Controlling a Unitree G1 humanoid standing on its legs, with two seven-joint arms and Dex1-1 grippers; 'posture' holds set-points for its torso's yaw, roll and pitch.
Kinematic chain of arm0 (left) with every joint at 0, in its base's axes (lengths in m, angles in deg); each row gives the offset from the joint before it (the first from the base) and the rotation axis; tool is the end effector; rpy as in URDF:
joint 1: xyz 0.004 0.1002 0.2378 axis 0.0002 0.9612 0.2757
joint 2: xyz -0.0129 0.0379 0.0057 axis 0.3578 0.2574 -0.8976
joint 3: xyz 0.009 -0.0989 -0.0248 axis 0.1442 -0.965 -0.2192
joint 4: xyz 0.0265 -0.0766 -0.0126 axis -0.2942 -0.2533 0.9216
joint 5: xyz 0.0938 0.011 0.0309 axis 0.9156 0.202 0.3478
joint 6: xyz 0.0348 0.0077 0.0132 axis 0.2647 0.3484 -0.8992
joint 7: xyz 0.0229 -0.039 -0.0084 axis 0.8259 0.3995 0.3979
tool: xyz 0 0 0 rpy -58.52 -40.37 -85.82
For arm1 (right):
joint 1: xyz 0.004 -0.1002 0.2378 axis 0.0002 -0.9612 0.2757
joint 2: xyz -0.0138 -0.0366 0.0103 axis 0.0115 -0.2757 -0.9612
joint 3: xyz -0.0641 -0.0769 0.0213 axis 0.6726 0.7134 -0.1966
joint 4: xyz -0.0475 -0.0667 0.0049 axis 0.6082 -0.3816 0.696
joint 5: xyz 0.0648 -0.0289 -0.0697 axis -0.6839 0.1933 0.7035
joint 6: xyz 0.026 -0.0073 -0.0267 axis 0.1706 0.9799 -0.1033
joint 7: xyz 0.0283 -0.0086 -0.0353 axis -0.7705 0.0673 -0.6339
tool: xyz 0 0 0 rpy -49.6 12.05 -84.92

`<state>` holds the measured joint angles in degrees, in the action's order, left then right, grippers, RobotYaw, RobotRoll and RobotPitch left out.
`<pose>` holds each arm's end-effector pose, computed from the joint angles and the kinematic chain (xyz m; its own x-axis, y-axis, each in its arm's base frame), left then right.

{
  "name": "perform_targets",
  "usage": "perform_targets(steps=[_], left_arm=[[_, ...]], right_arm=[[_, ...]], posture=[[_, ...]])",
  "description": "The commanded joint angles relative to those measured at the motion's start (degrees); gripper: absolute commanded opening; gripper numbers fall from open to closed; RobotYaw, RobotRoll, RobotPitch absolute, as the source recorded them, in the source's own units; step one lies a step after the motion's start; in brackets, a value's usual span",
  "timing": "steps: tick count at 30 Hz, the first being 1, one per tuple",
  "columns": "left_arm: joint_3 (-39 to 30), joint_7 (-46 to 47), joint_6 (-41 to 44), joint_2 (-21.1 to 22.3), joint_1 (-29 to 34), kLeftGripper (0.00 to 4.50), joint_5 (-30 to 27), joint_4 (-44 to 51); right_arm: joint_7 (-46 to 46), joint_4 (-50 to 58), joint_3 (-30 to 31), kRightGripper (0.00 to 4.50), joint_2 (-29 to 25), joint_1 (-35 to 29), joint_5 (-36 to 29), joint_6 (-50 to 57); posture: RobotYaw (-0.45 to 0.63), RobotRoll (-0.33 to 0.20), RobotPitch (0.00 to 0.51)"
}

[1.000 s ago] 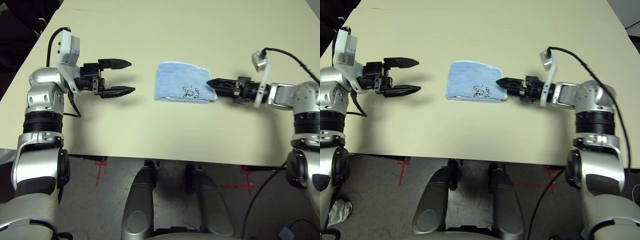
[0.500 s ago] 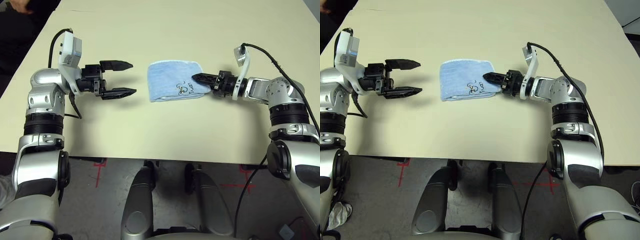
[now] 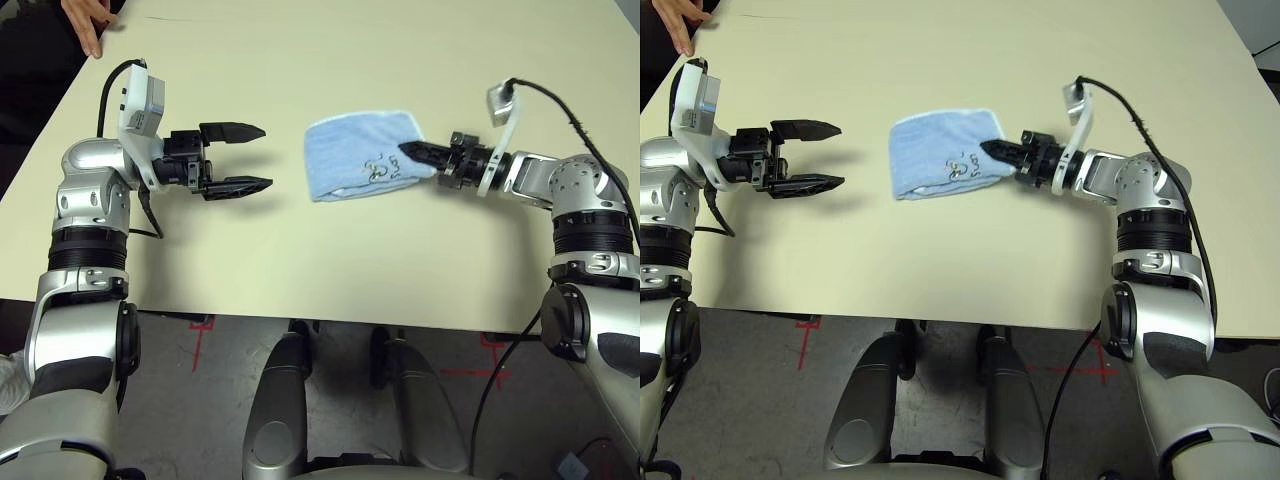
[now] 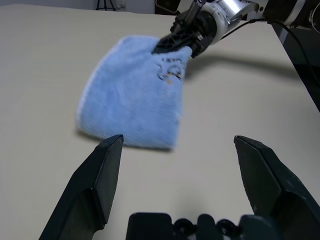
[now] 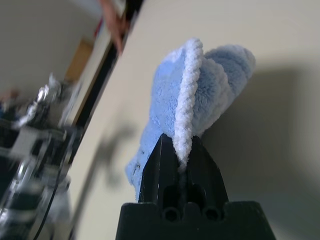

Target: Fold the towel and set it aside.

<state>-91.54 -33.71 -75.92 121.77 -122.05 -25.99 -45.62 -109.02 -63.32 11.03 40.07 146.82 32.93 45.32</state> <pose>0.3232 0.2832 0.2396 0.2616 -0.9607 -0.0932 0.9083 0.2124 0.3604 0.3389 -0.2302 0.2078 0.6964 0.7004 0.1565 -0.6342 0.4986 0.5909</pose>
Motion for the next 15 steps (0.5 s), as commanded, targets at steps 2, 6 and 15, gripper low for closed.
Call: perform_targets(steps=[2,6,15], left_arm=[[-0.4,5.1,0.5,-2.0,-0.3,4.50,0.4,-1.2],[-0.9,9.7,0.0,-3.4,-0.2,4.50,0.6,-2.7],[-1.8,10.7,0.1,-4.9,-1.5,4.50,-1.0,-4.7]], right_arm=[[8.3,-7.7,-7.5,0.01,-1.6,2.6,1.3,-18.4],[14.1,-13.2,-10.6,0.01,-2.6,3.1,3.1,-33.0],[25.7,-22.7,-14.7,0.01,-5.9,1.6,5.0,-52.0]], posture=[[0.03,0.000,0.302],[0.02,0.000,0.294],[0.01,0.000,0.293]])
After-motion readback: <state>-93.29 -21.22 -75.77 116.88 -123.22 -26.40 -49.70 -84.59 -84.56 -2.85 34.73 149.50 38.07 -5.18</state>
